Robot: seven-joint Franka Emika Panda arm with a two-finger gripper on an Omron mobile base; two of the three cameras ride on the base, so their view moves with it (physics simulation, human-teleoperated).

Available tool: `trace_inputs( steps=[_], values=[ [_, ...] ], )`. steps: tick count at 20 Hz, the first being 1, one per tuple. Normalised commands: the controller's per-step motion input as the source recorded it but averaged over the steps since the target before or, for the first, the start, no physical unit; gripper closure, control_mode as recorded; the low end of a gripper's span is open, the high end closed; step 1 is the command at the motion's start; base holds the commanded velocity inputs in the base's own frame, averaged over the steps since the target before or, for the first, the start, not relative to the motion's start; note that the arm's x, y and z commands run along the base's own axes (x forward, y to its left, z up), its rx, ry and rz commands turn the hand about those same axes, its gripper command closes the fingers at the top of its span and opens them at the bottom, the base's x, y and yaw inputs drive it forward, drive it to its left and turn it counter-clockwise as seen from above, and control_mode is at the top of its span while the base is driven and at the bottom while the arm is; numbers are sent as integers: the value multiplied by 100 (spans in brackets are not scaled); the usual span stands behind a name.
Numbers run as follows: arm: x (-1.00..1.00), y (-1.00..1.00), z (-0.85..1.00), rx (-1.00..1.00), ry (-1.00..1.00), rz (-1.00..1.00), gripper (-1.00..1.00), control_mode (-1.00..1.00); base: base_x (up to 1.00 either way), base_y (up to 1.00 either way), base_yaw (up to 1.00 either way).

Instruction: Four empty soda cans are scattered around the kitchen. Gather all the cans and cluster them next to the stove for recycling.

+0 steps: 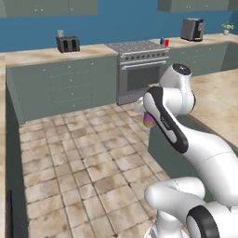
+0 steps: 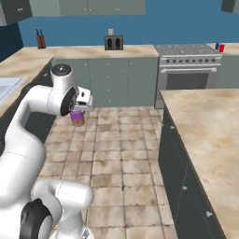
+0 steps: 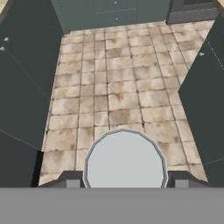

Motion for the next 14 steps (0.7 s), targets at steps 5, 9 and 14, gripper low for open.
trace_inputs(
  steps=[5, 9, 14],
  values=[
    [0, 0, 0, 0, 0, 0, 100, 100, 100, 0, 7],
    [0, 0, 0, 0, 0, 0, 100, 100, 100, 0, -2],
    [0, 0, 0, 0, 0, 0, 100, 100, 100, 0, -7]
  ],
)
